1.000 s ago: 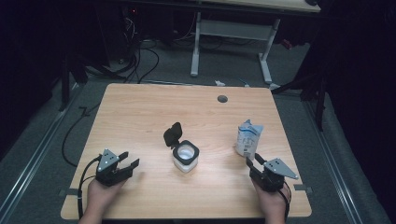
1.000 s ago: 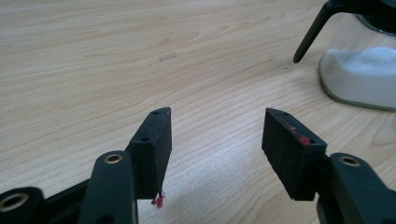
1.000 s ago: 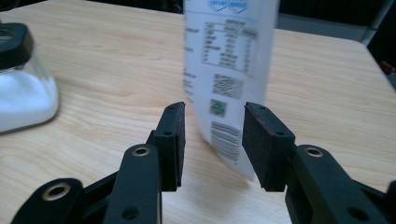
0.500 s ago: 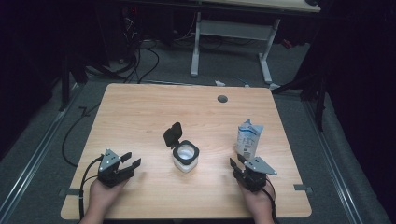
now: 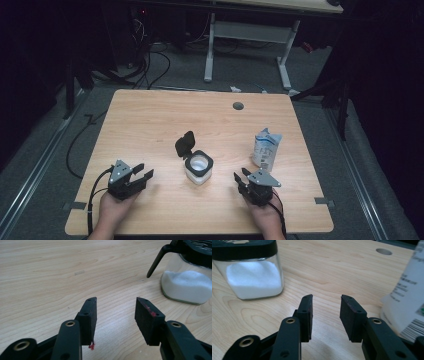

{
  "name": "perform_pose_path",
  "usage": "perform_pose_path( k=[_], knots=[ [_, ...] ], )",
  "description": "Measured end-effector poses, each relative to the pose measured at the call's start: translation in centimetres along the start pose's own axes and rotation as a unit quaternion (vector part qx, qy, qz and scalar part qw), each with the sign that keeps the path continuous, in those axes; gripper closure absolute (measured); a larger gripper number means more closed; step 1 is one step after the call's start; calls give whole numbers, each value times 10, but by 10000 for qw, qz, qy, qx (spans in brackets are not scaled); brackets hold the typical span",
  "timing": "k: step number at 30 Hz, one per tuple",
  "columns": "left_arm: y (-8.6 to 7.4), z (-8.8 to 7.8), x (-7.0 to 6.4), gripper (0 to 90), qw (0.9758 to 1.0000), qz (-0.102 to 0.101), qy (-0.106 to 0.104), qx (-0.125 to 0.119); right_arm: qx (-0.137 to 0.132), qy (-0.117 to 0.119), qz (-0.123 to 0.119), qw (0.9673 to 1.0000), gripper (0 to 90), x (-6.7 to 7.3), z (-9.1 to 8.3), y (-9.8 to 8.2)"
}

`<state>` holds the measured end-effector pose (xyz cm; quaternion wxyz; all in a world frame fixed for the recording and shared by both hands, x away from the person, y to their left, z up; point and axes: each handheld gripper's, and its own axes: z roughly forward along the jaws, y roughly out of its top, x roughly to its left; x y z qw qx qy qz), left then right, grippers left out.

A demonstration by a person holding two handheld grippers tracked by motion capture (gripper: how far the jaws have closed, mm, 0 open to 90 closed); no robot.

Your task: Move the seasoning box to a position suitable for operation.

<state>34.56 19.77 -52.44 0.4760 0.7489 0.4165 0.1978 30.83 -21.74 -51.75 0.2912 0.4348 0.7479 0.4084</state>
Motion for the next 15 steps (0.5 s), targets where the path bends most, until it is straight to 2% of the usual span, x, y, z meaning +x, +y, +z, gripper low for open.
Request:
perform_pose_path(
  k=[6,11,15],
  knots=[
    [3,2,-7,553,10000,58,-1,-56,58,105,-141,9998,647,8,6,0],
    [10,3,-12,582,9999,79,18,-65,114,236,-159,9995,658,14,13,1],
    [18,8,-15,591,10000,22,-29,-14,102,298,-175,9994,667,18,15,2]
  ],
)
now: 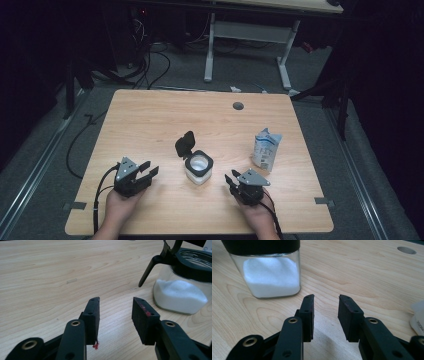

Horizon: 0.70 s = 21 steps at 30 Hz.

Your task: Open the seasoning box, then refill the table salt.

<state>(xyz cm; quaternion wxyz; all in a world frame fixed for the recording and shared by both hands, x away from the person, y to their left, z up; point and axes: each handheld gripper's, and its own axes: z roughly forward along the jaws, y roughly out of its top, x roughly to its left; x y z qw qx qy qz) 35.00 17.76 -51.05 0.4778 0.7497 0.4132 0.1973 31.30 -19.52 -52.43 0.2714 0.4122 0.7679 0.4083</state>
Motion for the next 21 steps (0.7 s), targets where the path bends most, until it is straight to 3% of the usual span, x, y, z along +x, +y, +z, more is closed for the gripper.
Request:
perform_pose_path(
  k=[8,15,21],
  knots=[
    [17,14,-10,633,9999,-87,-56,-7,-46,109,13,9999,740,4,2,5],
    [34,25,-11,790,9995,-258,-171,4,-46,140,-115,9998,899,12,5,9],
    [48,32,-17,876,9993,-260,-258,-61,18,307,-141,9994,900,18,9,10]
  ],
)
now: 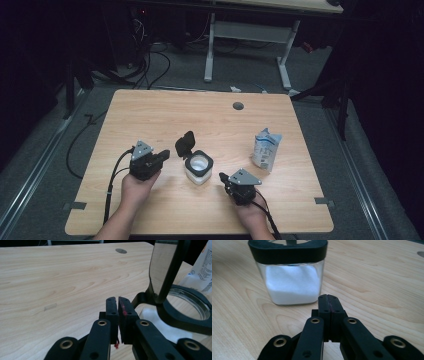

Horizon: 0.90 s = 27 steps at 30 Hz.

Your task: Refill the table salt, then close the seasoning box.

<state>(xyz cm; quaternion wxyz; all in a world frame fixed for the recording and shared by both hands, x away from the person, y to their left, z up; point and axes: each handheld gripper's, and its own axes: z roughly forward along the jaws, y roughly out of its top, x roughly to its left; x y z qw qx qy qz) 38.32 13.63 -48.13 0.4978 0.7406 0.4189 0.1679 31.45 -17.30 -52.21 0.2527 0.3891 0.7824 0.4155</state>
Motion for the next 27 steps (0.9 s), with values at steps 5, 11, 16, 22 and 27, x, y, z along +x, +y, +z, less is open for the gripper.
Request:
perform_pose_path(
  k=[5,11,16,22,27],
  knots=[
    [10,3,-5,892,9999,-29,-121,-99,21,79,-48,10000,900,6,5,1],
    [19,6,-13,900,9996,49,-206,-160,43,190,-66,9998,900,10,10,2],
    [20,6,-16,900,9995,21,-246,-196,38,233,-107,9997,900,12,11,3],
    [19,5,-20,900,9991,1,-342,-261,-31,292,-113,9995,900,15,10,4],
    [17,5,-29,900,9985,103,-463,-273,-10,311,-146,9994,900,17,11,5]
  ],
)
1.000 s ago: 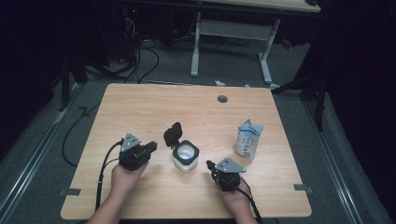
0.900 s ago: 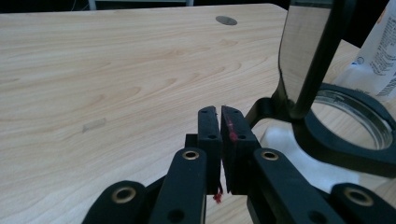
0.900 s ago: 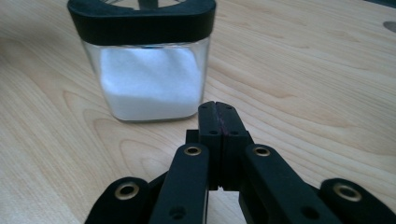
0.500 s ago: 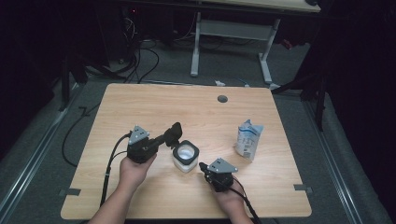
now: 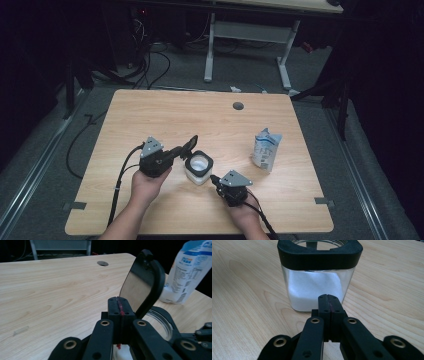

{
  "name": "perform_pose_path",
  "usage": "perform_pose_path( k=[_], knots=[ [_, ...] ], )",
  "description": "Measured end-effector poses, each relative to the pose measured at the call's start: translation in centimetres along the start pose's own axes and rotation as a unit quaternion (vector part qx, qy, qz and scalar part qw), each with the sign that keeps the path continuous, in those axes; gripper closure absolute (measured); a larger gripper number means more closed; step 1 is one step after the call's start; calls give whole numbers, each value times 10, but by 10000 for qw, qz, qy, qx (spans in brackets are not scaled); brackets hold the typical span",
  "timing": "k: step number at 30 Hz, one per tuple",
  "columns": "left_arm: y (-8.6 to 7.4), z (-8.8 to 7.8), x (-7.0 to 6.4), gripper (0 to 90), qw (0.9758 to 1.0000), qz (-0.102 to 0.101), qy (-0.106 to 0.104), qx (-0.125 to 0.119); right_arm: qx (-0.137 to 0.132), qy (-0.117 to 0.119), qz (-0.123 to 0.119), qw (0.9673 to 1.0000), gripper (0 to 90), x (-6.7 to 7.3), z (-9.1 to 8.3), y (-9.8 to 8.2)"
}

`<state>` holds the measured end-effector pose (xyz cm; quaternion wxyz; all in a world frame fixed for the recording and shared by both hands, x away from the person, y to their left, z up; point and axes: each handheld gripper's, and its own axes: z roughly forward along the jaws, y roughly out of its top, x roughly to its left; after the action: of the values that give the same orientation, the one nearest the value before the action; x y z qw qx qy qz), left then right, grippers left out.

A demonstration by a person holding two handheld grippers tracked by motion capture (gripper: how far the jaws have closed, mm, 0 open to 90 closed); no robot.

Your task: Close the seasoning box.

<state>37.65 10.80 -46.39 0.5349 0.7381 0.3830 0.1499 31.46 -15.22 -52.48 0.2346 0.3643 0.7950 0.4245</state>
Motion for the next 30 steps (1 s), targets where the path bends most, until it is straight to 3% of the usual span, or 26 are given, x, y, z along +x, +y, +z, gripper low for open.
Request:
perform_pose_path(
  k=[6,9,14,19,24,30],
  knots=[
    [-8,4,-16,900,9996,174,-197,107,3,23,-49,10000,900,3,1,0],
    [-13,3,-19,900,9996,211,-166,80,0,33,-62,10000,900,3,2,0],
    [-21,1,-11,900,9998,107,4,140,-16,4,-60,10000,900,2,0,0],
    [-34,6,0,900,9992,28,173,367,-12,-20,-56,10000,900,1,-1,-1],
    [-44,16,5,900,9984,-34,123,544,3,-17,-46,10000,900,0,-3,-2],
    [-45,24,6,900,9983,-90,102,572,9,-46,-48,10000,900,0,-5,-3]
  ],
)
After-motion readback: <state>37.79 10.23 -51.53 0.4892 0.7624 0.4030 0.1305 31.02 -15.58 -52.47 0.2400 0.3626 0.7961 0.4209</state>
